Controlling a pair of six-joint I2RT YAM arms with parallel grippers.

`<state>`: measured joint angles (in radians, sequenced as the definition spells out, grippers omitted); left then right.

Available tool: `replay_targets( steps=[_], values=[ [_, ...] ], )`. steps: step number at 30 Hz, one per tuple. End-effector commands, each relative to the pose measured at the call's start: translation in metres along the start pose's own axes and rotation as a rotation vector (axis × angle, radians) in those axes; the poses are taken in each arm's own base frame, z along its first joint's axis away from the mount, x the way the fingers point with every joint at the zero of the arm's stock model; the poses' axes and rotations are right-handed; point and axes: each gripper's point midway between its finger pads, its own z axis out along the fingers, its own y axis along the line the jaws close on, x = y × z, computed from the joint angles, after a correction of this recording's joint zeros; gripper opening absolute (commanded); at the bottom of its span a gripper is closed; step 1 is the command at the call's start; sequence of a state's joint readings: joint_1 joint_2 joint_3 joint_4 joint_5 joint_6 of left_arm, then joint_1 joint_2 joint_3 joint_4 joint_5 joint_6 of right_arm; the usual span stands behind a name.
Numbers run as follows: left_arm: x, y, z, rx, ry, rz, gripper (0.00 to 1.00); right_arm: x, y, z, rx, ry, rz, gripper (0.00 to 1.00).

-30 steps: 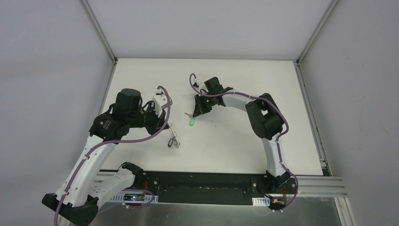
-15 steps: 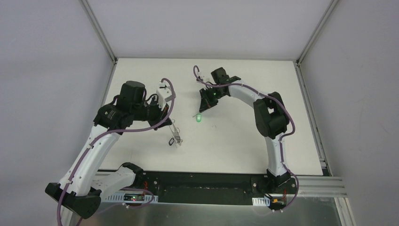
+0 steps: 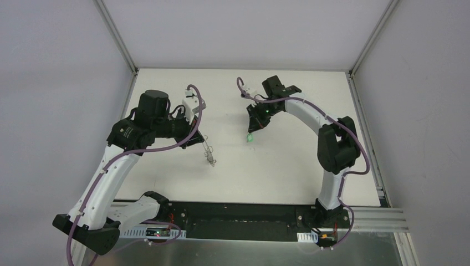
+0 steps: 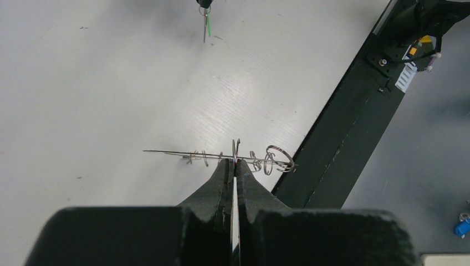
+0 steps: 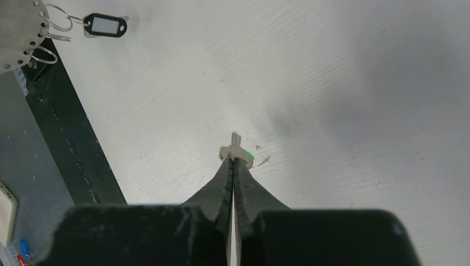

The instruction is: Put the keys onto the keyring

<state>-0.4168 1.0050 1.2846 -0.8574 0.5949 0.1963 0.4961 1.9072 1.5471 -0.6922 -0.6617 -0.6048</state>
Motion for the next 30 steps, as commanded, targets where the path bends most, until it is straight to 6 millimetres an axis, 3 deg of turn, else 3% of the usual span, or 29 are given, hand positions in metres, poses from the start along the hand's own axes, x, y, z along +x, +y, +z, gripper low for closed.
replay_targets(
  steps=[1,5,17,22,30],
  values=[
    [-0.015,-0.003,-0.005,0.009,-0.057,0.025,0.00,0.001,0.014,-0.023,0.006,-0.041,-0.088,0.00],
    [-0.012,-0.005,-0.004,0.027,-0.021,0.026,0.00,0.010,0.010,-0.025,0.053,-0.079,-0.085,0.00],
    [0.006,0.001,0.008,0.045,0.036,0.079,0.00,0.062,-0.009,-0.018,0.202,-0.004,-0.029,0.00],
    [0.004,0.004,0.011,0.052,0.061,0.068,0.00,0.083,-0.014,-0.008,0.213,0.027,0.015,0.00],
    [-0.001,-0.003,0.011,0.066,-0.011,0.075,0.00,0.098,-0.010,0.014,0.134,0.091,0.096,0.01]
  ],
)
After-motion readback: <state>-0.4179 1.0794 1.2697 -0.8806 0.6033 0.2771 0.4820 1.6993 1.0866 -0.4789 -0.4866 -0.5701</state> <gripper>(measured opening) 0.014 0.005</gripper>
